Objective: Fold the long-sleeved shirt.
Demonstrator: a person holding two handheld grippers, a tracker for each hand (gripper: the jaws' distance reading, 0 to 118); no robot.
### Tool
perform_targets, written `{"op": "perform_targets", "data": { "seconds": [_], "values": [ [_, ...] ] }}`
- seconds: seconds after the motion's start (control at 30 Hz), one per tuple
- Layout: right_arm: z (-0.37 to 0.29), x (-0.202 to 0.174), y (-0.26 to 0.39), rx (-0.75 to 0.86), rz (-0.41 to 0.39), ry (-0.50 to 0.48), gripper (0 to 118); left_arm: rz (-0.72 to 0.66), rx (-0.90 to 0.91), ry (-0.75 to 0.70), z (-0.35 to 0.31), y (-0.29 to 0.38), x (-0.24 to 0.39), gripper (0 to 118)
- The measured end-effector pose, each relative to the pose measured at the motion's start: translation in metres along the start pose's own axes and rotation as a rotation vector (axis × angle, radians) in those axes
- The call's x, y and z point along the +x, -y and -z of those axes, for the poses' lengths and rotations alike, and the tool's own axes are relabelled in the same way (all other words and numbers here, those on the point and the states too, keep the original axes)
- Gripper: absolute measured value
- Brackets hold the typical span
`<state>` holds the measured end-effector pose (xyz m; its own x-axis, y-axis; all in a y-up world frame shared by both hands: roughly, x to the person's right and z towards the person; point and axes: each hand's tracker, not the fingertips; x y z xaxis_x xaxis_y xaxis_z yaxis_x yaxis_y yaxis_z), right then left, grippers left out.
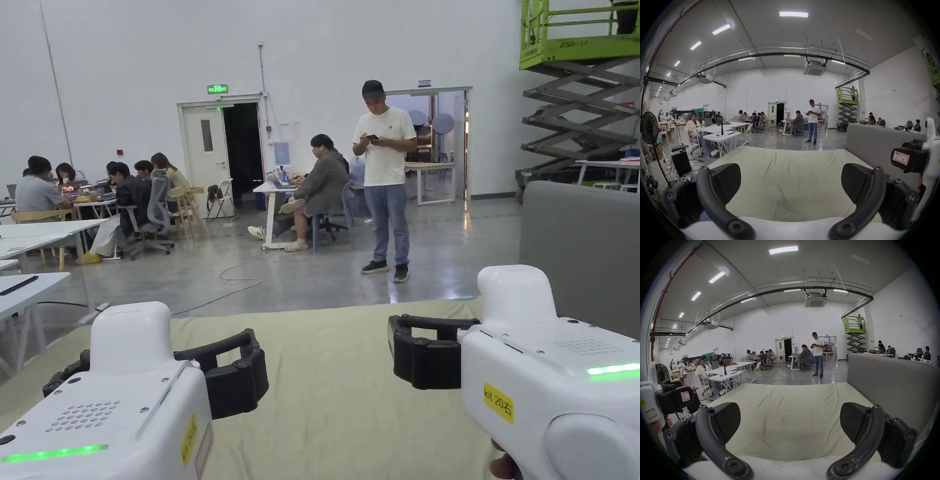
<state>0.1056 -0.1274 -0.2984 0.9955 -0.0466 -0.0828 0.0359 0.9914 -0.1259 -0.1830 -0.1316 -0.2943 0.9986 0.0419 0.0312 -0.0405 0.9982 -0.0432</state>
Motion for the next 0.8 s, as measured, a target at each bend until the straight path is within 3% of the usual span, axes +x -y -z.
{"op": "perform_targets", "data": {
  "seconds": [0.8],
  "values": [
    [0.0065, -0.0033, 0.0061, -0.010, 0.017, -0.027, 118, -0.024, -0.016, 0.015, 0.0050, 0.0062, -0.0013, 118]
  ]
}}
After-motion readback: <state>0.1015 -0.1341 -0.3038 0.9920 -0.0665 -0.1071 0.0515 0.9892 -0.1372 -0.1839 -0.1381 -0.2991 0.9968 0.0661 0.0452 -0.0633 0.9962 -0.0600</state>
